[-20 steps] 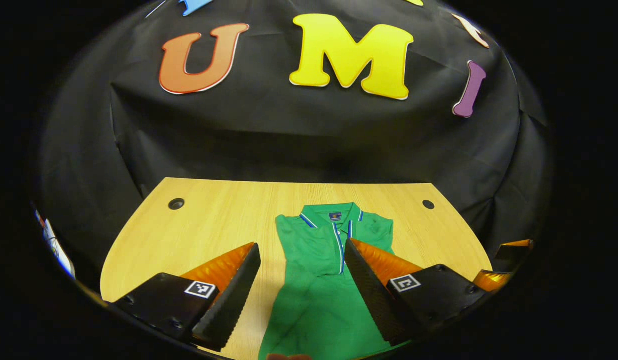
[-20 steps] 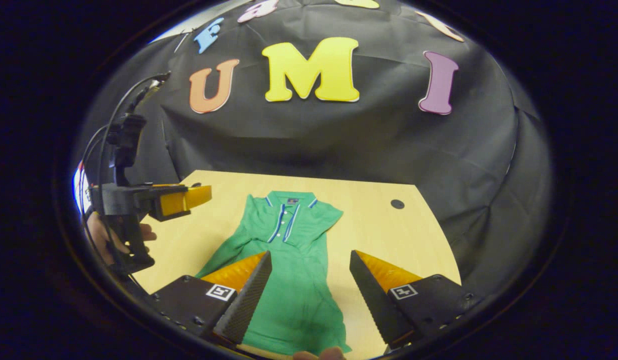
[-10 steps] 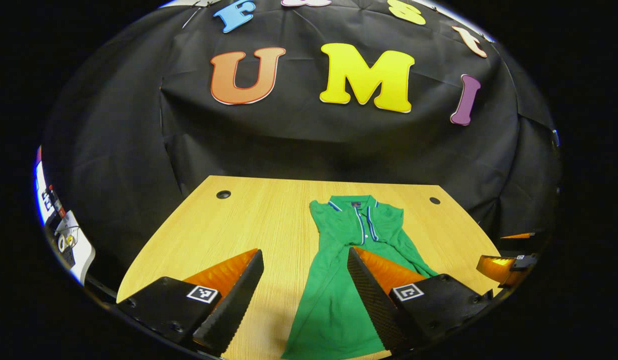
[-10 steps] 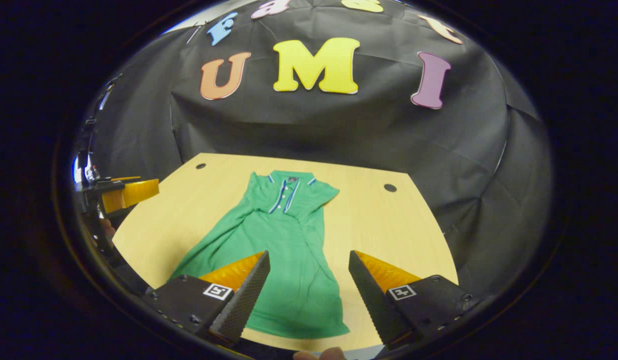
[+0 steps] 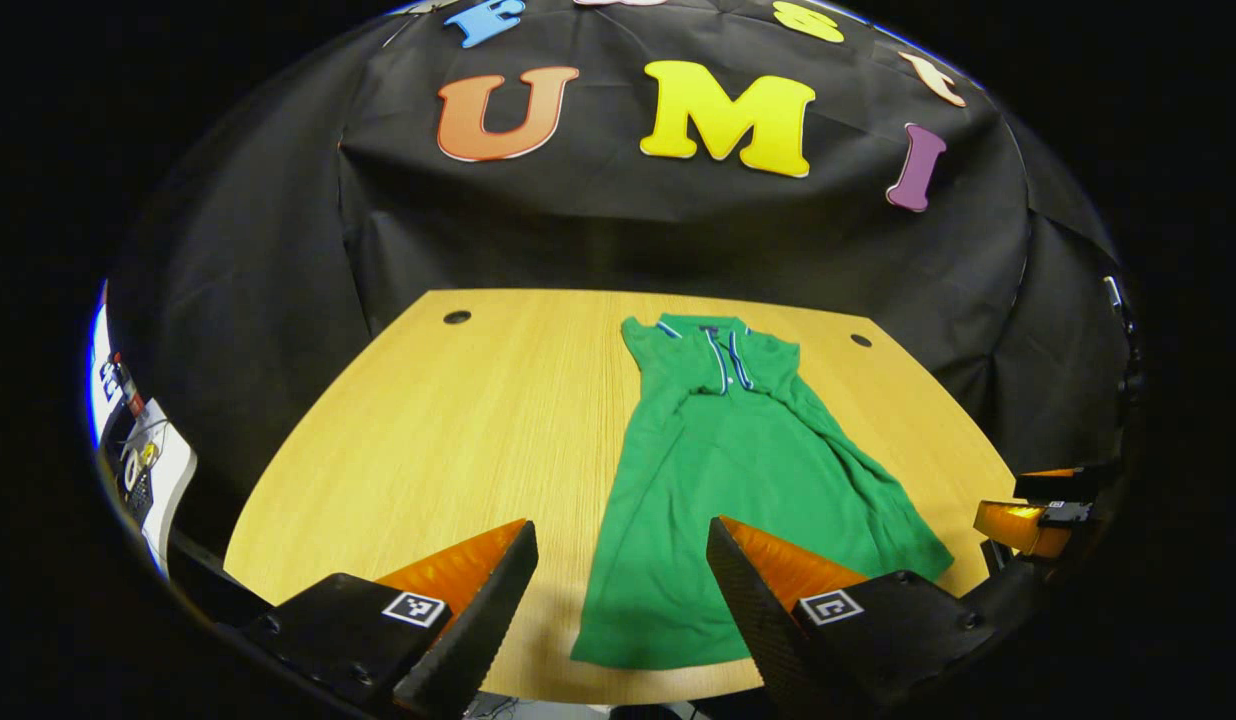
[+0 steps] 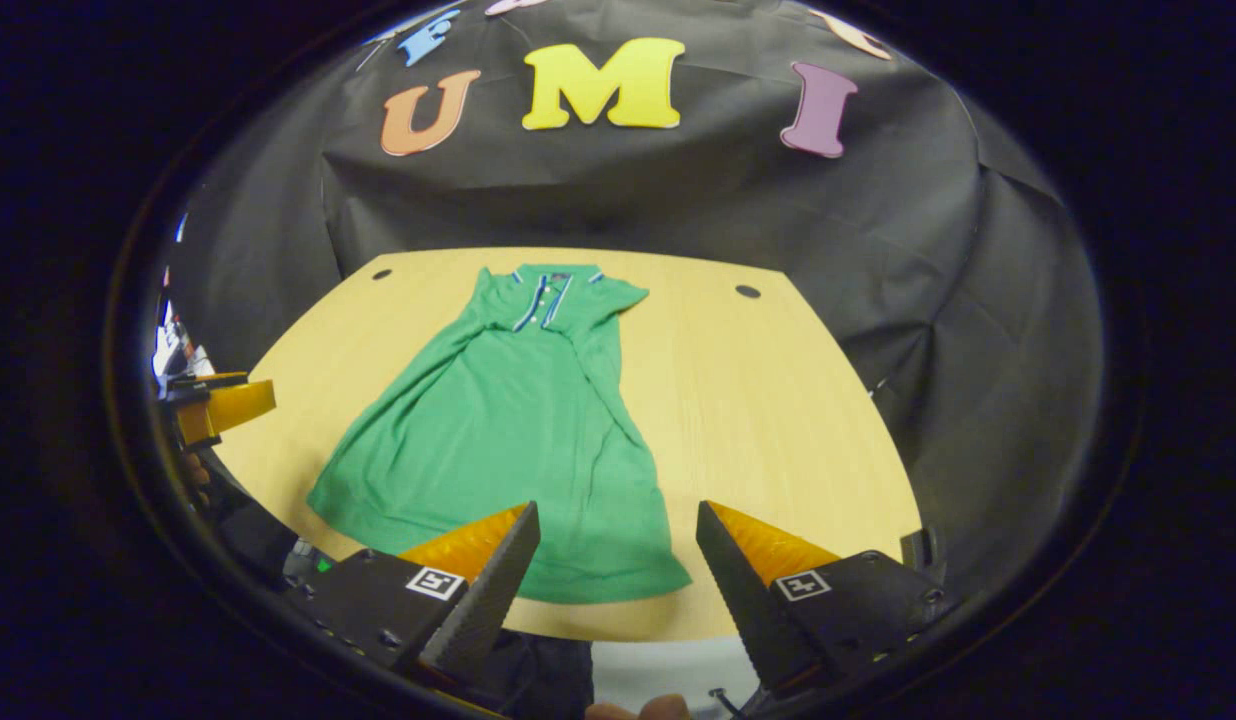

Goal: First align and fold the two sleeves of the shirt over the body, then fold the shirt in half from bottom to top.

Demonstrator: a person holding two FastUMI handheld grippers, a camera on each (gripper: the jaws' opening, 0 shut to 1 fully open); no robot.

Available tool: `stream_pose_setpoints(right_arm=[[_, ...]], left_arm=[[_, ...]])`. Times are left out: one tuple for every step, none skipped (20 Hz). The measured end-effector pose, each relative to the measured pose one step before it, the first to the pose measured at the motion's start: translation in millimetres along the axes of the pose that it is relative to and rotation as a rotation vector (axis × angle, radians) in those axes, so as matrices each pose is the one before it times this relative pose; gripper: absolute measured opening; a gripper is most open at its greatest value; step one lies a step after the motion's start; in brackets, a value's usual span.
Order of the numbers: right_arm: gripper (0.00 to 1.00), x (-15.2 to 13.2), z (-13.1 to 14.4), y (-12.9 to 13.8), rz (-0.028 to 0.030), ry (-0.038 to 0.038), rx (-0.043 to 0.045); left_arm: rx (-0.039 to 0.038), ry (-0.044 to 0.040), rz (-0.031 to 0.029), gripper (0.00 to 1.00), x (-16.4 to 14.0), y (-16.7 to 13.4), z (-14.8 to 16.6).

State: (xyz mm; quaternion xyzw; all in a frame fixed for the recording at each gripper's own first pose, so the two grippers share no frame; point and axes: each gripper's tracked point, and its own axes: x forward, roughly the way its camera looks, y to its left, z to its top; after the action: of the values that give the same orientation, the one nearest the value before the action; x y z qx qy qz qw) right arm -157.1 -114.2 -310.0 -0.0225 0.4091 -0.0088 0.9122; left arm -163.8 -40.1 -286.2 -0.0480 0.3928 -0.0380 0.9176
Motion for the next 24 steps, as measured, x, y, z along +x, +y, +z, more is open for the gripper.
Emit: stream_pose_setpoints(right_arm=[[0.96,3.36,-8.93,-0.82,0.00137,0.02511,-0.0027],[0.96,3.64,-7.76,-2.31,-0.00423,0.02186,-0.00295],[0.96,4.26,-6.88,-2.28,-0.00347,0.02186,-0.00178],[0.96,5.29,-6.47,-1.74,-0.00053,0.01967,-0.00094],[0.96,6.36,-4.54,-3.18,-0.00662,0.02021,-0.00262],[0.96,7.41,-5.02,-2.16,0.00098,0.01833,0.00287],[0.96,8.06,-5.99,0.67,0.00733,0.02914,0.0099],[0.96,8.23,-6.52,0.35,0.00657,0.03072,0.00988],[0.96,6.37,-5.57,-0.81,0.00194,0.02539,0.00633],[0.96,6.49,-3.12,-1.72,-0.00414,0.02154,-0.00329],[0.96,6.52,-2.79,-2.6,-0.00357,0.01477,-0.00535],[0.96,4.54,-2.25,-1.71,-0.00119,0.01507,-0.00024],[0.96,3.27,-2.61,-1.53,0.0021,0.01574,0.00446],[0.96,2.7,-0.78,-0.95,0.00205,0.0095,0.00061],[0.96,3.69,0.9,-1.78,0.00251,0.00287,-0.00962],[0.96,3.77,-1.51,-0.21,0.00302,0.00608,-0.00863],[0.96,0.66,-2.46,1.65,0.01624,0.01696,0.00026],[0.97,1.15,2.88,1.89,0.00856,-0.00404,0.00731],[0.92,-0.04,1.57,-0.21,0.00529,0.0055,-0.00133],[0.94,0.56,-0.26,1.72,0.01055,0.0041,-0.00061],[0.92,-1.0,-0.55,-0.16,0.00182,0.00394,0.00387],[0.89,1.14,-0.63,-0.27,0.00294,0.00192,-0.00093],[0.85,-0.51,-1.17,0.94,0.00209,0.0027,-0.00375],[0.74,-1.4,0.23,1.74,0.00609,0.00261,-0.00352]], left_arm=[[-0.01528,0.04285,-0.02198,1.0,4.38,-3.19,-15.56],[-0.0209,0.05386,-0.01828,1.0,5.85,-2.15,-17.41],[-0.01791,0.05614,0.00421,1.0,5.77,4.15,-17.47],[-0.01323,0.04529,0.01364,1.0,6.44,5.79,-13.82],[-0.00786,0.03386,0.00857,1.0,4.94,5.53,-10.94],[-0.00102,0.02903,0.00744,1.0,5.14,3.45,-8.31],[0.00445,0.02213,0.0054,1.0,4.41,1.68,-4.47],[0.00724,0.01741,0.00496,1.0,4.6,1.72,-2.63],[0.00871,0.01159,0.00671,1.0,1.65,3.32,-0.2],[0.01035,0.00769,0.00542,1.0,1.77,4.21,2.2],[0.01013,0.00318,0.00539,1.0,3.28,6.94,2.38],[0.00837,0.00156,0.004,1.0,3.22,4.86,2.77],[0.00589,0.00306,0.00098,1.0,1.7,2.26,3.17],[0.00634,0.00712,-0.00131,1.0,-1.72,-2.91,-2.15],[0.00693,0.00653,0.00043,1.0,2.11,0.5,-2.66],[0.00242,0.00862,-0.002,1.0,1.4,-2.5,-2.74],[-0.00017,0.01669,0.00471,1.0,-0.95,0.2,-2.08],[0.01595,-0.01042,0.00449,1.0,-1.0,4.33,2.51],[0.00945,0.00022,-0.00242,1.0,-0.57,0.57,0.12],[0.01035,0.00365,0.00427,1.0,0.5,2.26,-0.67],[0.01351,0.00492,0.01369,1.0,-0.32,2.67,0.22],[0.00404,0.00724,0.00533,1.0,-2.05,1.99,0.15],[-0.00595,0.00604,-0.00426,1.0,0.28,-2.14,-0.21],[-0.00325,0.01007,-0.0027,1.0,0.84,-2.15,-1.49]])
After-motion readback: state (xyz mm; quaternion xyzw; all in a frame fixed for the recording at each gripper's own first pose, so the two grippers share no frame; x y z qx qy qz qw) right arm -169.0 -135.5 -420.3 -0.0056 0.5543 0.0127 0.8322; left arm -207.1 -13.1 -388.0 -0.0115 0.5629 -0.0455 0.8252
